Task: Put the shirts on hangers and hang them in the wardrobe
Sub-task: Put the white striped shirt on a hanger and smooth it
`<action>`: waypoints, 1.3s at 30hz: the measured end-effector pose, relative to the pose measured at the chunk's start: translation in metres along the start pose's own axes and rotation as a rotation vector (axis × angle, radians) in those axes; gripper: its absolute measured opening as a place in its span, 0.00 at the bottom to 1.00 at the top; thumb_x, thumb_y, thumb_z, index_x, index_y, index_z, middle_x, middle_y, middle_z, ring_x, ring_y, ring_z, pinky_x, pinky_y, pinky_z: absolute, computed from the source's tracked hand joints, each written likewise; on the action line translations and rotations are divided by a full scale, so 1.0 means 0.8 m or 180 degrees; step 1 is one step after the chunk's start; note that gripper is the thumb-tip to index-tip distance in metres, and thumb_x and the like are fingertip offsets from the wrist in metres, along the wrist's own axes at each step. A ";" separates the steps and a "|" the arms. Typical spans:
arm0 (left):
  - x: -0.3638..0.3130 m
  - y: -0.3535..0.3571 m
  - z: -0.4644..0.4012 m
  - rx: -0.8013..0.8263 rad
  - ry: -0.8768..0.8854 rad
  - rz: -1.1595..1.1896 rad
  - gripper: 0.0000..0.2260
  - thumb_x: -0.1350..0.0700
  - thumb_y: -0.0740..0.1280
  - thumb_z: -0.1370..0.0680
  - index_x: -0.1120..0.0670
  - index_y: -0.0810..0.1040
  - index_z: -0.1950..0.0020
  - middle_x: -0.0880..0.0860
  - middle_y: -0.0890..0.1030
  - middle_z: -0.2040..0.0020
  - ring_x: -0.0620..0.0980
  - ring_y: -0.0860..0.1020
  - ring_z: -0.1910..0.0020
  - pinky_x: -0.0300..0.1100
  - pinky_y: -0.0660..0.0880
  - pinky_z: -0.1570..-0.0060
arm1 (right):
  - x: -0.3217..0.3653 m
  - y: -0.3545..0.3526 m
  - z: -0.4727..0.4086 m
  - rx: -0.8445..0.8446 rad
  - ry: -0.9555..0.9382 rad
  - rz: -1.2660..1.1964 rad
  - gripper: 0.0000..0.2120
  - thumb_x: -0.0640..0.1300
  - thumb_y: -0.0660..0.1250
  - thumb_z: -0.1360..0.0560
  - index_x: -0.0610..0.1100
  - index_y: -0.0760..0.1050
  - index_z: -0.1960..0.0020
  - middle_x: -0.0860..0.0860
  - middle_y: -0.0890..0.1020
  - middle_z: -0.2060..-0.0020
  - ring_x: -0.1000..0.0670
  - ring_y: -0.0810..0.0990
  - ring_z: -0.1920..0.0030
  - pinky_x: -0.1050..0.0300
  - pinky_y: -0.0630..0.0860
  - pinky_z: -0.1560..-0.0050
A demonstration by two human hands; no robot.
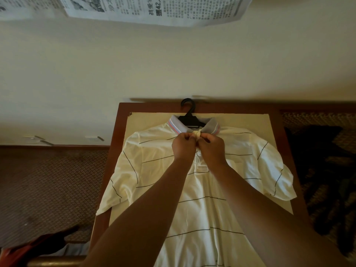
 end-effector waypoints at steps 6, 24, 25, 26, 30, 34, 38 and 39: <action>0.010 -0.004 0.001 0.0066 -0.0225 0.0253 0.06 0.60 0.65 0.23 0.60 0.82 0.53 0.55 0.82 0.62 0.48 0.76 0.64 0.40 0.75 0.62 | -0.004 -0.004 -0.002 0.0173 0.0154 -0.0206 0.09 0.36 0.66 0.25 0.47 0.79 0.61 0.43 0.83 0.65 0.44 0.83 0.63 0.51 0.81 0.57; -0.021 0.000 0.017 0.0583 0.0814 -0.0750 0.09 0.59 0.63 0.23 0.54 0.80 0.46 0.48 0.81 0.54 0.43 0.78 0.57 0.32 0.73 0.58 | -0.015 0.005 -0.026 0.0736 0.1109 -0.0040 0.09 0.40 0.69 0.25 0.36 0.79 0.49 0.46 0.77 0.68 0.51 0.74 0.70 0.59 0.70 0.71; -0.021 0.002 0.016 0.0568 0.0948 -0.0915 0.08 0.57 0.64 0.23 0.53 0.80 0.46 0.48 0.80 0.54 0.42 0.78 0.57 0.32 0.74 0.58 | -0.014 0.006 -0.027 0.0781 0.1184 0.0078 0.08 0.39 0.69 0.25 0.36 0.78 0.48 0.46 0.77 0.68 0.52 0.73 0.70 0.60 0.69 0.71; -0.018 0.003 0.014 0.0530 0.1050 -0.1088 0.08 0.55 0.65 0.23 0.52 0.79 0.45 0.48 0.80 0.53 0.43 0.78 0.56 0.35 0.75 0.57 | -0.013 0.007 -0.028 0.0812 0.1230 0.0175 0.09 0.39 0.69 0.26 0.35 0.78 0.48 0.45 0.77 0.67 0.52 0.73 0.70 0.61 0.68 0.71; -0.021 0.003 0.008 0.0324 0.1196 -0.1488 0.09 0.53 0.62 0.20 0.52 0.81 0.49 0.49 0.80 0.55 0.46 0.77 0.59 0.36 0.73 0.62 | -0.015 0.011 -0.033 0.0837 0.1265 0.0378 0.14 0.40 0.69 0.27 0.34 0.76 0.43 0.41 0.78 0.57 0.50 0.74 0.66 0.60 0.69 0.71; -0.030 0.001 0.010 0.0316 0.1100 -0.1371 0.10 0.64 0.60 0.24 0.57 0.81 0.52 0.52 0.81 0.57 0.48 0.75 0.60 0.37 0.68 0.64 | -0.020 0.012 -0.031 0.0893 0.1386 0.0129 0.08 0.39 0.68 0.25 0.37 0.75 0.47 0.45 0.74 0.67 0.50 0.72 0.69 0.58 0.67 0.72; -0.023 0.001 0.005 0.0446 0.0901 -0.1102 0.09 0.62 0.62 0.24 0.55 0.81 0.50 0.50 0.80 0.60 0.44 0.75 0.63 0.35 0.69 0.65 | -0.021 0.011 -0.030 0.1057 0.1066 -0.0072 0.05 0.38 0.66 0.24 0.43 0.77 0.58 0.48 0.74 0.70 0.52 0.72 0.68 0.58 0.71 0.67; -0.023 0.001 0.003 0.0488 0.0853 -0.1037 0.09 0.62 0.62 0.23 0.55 0.81 0.50 0.49 0.80 0.61 0.43 0.75 0.64 0.34 0.69 0.66 | -0.021 0.010 -0.030 0.1069 0.0945 -0.0066 0.07 0.37 0.66 0.23 0.44 0.77 0.59 0.48 0.75 0.69 0.51 0.73 0.67 0.57 0.71 0.66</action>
Point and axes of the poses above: each hand's wrist, its own z-axis away from the middle knuckle, its own y-axis out of the palm, x = y × z, the point moved 8 cm from there along -z, towards the middle knuckle
